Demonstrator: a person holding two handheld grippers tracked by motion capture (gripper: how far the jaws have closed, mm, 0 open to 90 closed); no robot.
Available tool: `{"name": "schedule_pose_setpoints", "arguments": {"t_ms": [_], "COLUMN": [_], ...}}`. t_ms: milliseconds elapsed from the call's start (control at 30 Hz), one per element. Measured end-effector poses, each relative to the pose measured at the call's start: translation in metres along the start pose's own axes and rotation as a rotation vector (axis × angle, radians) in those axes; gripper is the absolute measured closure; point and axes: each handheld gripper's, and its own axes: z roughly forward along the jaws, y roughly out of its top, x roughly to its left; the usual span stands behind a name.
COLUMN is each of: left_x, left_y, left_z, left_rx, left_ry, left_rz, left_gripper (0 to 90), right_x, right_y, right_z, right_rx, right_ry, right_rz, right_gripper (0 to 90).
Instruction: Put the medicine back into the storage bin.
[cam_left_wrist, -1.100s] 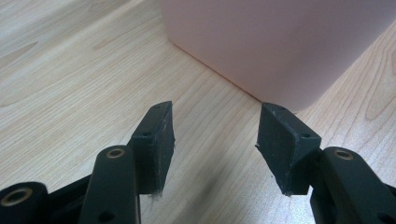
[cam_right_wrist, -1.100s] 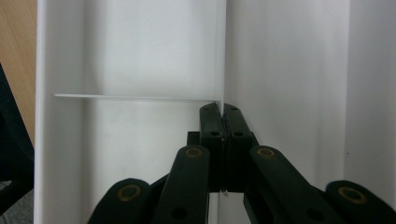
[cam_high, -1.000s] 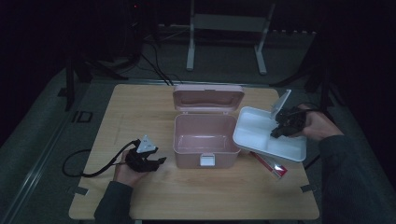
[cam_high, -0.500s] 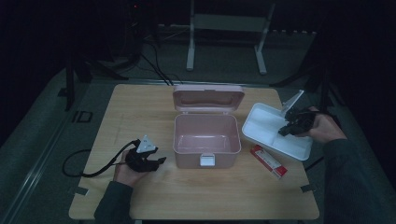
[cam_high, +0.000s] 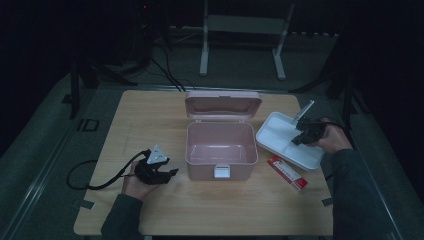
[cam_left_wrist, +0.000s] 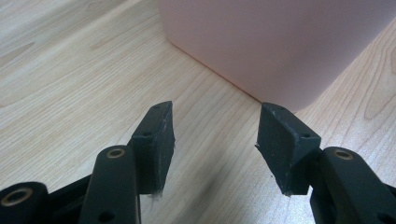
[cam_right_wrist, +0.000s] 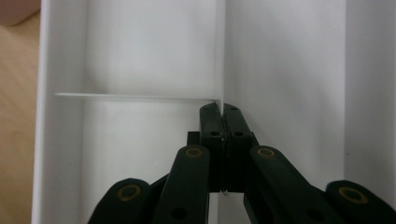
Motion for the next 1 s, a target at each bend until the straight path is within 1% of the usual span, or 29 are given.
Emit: {"name": "schedule_pose_setpoints", "arguments": {"t_ms": [100, 200, 300, 367, 467, 500, 600, 633, 800, 867, 900, 933, 967, 1000], "left_x": [0.000, 0.000, 0.000, 0.000, 0.000, 0.000, 0.000, 0.000, 0.000, 0.000, 0.000, 0.000, 0.000, 0.000], "left_y": [0.000, 0.000, 0.000, 0.000, 0.000, 0.000, -0.001, -0.001, -0.001, -0.001, -0.001, -0.001, -0.001, -0.001], "left_z": [0.000, 0.000, 0.000, -0.001, -0.001, -0.002, -0.002, -0.002, -0.002, -0.002, -0.002, -0.002, -0.002, -0.002], "left_rx": [-0.002, 0.000, 0.000, 0.001, -0.004, -0.005, -0.003, -0.002, -0.004, -0.002, -0.003, -0.003, -0.003, -0.004], "left_ry": [0.000, 0.000, -0.001, -0.001, 0.002, 0.002, 0.003, 0.002, 0.003, 0.000, 0.001, 0.001, 0.002, 0.001], "left_rz": [-0.001, 0.000, 0.000, 0.001, -0.001, -0.001, -0.003, -0.002, -0.002, 0.002, 0.000, 0.000, 0.000, -0.001], "left_gripper": [45.5, 45.5, 45.5, 45.5, 45.5, 45.5, 45.5, 45.5, 45.5, 45.5, 45.5, 45.5, 45.5, 45.5], "right_x": [-0.005, -0.008, -0.011, -0.012, -0.014, -0.014, -0.017, -0.018, -0.019, -0.019, -0.020, -0.021, -0.021, -0.021], "right_y": [-0.001, -0.002, -0.003, -0.004, -0.005, -0.005, -0.005, -0.005, -0.007, -0.008, -0.010, -0.011, -0.012, -0.013], "right_z": [0.012, 0.018, 0.031, 0.036, 0.042, 0.043, 0.045, 0.046, 0.048, 0.047, 0.047, 0.047, 0.048, 0.049], "right_rx": [-0.005, -0.001, 0.007, 0.008, 0.016, 0.017, 0.017, 0.018, 0.010, -0.008, -0.014, -0.012, -0.009, -0.007], "right_ry": [-0.017, -0.018, -0.039, -0.038, -0.054, -0.054, -0.066, -0.065, -0.065, -0.089, -0.097, -0.101, -0.095, -0.090], "right_rz": [0.031, 0.042, 0.059, 0.063, 0.075, 0.083, 0.081, 0.092, 0.102, 0.106, 0.124, 0.128, 0.132, 0.126], "right_gripper": [89.4, 89.4, 89.5, 89.4, 89.4, 89.4, 89.4, 89.4, 89.3, 89.4, 89.4, 89.4, 89.4, 89.4]}}
